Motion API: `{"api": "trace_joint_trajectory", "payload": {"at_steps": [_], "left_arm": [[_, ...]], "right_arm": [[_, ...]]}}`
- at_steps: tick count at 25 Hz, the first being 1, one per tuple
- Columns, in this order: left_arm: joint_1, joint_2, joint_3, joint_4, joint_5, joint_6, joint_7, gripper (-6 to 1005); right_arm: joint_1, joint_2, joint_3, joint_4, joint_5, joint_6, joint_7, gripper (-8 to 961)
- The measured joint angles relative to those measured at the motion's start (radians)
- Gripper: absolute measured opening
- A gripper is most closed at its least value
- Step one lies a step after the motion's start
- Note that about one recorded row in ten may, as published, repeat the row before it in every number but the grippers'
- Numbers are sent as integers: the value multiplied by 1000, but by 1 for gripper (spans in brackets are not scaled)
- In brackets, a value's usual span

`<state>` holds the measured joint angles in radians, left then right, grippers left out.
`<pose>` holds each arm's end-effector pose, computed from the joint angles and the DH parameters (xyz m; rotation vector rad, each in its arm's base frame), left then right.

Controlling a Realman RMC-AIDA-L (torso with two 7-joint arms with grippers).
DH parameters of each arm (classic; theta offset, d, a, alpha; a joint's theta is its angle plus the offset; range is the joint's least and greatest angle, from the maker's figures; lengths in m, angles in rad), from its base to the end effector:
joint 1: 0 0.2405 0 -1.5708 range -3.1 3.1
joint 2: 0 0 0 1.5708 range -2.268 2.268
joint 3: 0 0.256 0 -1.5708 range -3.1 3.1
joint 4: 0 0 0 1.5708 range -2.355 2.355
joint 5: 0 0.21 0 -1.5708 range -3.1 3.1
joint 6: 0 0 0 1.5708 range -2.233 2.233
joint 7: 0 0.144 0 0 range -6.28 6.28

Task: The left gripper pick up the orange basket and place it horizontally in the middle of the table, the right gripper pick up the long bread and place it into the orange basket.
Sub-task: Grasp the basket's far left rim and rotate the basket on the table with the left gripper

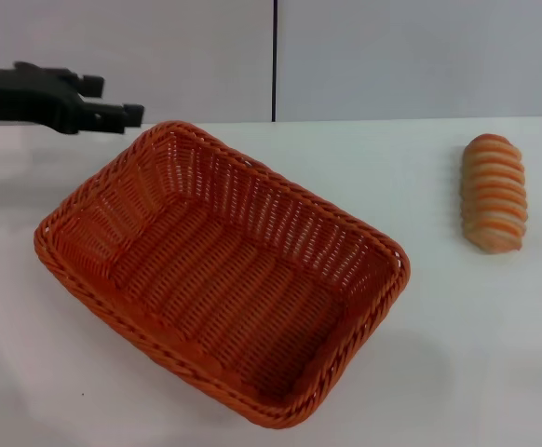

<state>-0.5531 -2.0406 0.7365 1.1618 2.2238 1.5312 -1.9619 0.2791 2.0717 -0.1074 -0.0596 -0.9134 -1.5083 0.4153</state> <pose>-0.2351 0.3734 0.0888 -2.5336 -0.8108 -0.3009 0.4022 0.2442 0.0922 -1.0077 0.5399 0.8195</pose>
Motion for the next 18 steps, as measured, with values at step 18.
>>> {"api": "trace_joint_trajectory", "payload": {"at_steps": [18], "left_arm": [[-68, -18, 91, -168, 144, -150, -12, 722]], "right_arm": [[3, 1, 0, 4, 1, 3, 7, 607]]}}
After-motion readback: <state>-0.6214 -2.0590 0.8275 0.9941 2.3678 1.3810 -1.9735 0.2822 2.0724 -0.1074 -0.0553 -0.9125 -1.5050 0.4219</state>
